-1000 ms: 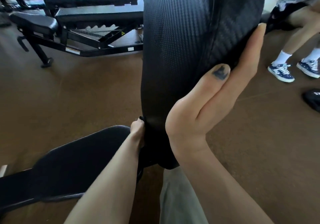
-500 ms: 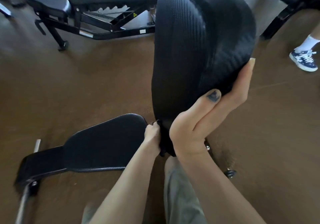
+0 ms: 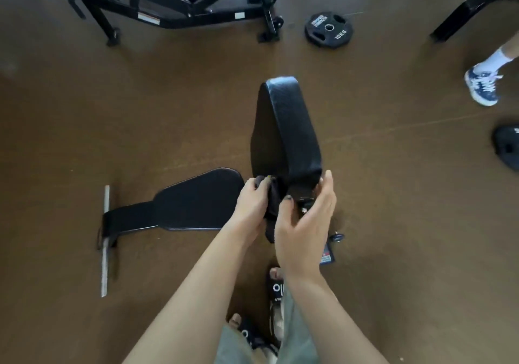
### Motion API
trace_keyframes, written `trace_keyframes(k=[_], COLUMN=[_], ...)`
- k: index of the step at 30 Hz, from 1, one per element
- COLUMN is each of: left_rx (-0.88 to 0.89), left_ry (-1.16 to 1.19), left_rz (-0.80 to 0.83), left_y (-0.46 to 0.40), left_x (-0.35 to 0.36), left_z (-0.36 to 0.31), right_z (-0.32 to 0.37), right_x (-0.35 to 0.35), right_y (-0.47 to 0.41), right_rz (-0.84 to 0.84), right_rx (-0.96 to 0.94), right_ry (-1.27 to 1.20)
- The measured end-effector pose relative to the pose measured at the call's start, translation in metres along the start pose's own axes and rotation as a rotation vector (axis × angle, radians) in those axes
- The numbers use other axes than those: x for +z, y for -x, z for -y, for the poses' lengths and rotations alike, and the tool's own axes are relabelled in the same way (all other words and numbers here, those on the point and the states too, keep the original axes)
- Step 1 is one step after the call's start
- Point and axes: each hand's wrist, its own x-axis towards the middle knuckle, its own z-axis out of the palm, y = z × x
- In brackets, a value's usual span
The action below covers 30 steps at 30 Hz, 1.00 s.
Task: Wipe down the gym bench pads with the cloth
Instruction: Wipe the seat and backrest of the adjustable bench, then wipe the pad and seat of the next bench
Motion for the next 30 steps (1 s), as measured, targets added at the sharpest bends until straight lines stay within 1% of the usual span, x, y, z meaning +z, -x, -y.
trace_keyframes(k=[2,3,4,7,8,11,15,18,20,23,25,27,30], left_rx=[0.072,0.098,0.116,0.175,0.197,0.276,0.284,0.295,0.314,0.365,0.398,0.403,0.377], left_ry=[-0.07,-0.096,-0.109,-0.117,-0.137,-0.248,-0.344,-0.413,-0.502,-0.665,-0.752,-0.79,-0.759], left_rz=[0.016,0.039,0.06,0.098,0.089,0.076,0.102,0.16,0.214,0.279,0.295,0.289,0.296], left_y=[0.042,0.064,0.082,0.133,0.144,0.175,0.2,0.206,0.209,0.212,0.209,0.203,0.194], left_x=[-0.005,-0.007,-0.008,-0.011,-0.011,-0.007,0.006,0.019,0.034,0.07,0.103,0.141,0.201], left_z=[-0.023,-0.035,-0.046,-0.082,-0.094,-0.122,-0.139,-0.152,-0.164,-0.186,-0.201,-0.214,-0.23], right_z=[0.038,0.058,0.077,0.121,0.13,0.147,0.157,0.157,0.155,0.147,0.136,0.124,0.111], right_x=[-0.025,-0.038,-0.05,-0.082,-0.093,-0.122,-0.155,-0.18,-0.199,-0.233,-0.256,-0.278,-0.308], right_y=[0.0,-0.003,-0.008,-0.026,-0.032,-0.045,-0.06,-0.082,-0.103,-0.146,-0.179,-0.216,-0.276], right_rz=[0.008,0.059,0.141,0.464,0.525,0.543,0.579,0.567,0.569,0.609,0.645,0.675,0.707], right_rx=[-0.045,-0.022,0.042,0.31,0.356,0.405,0.425,0.422,0.412,0.359,0.332,0.323,0.28], right_ry=[0.032,0.013,-0.02,-0.181,-0.208,-0.233,-0.24,-0.206,-0.168,-0.126,-0.109,-0.119,-0.105])
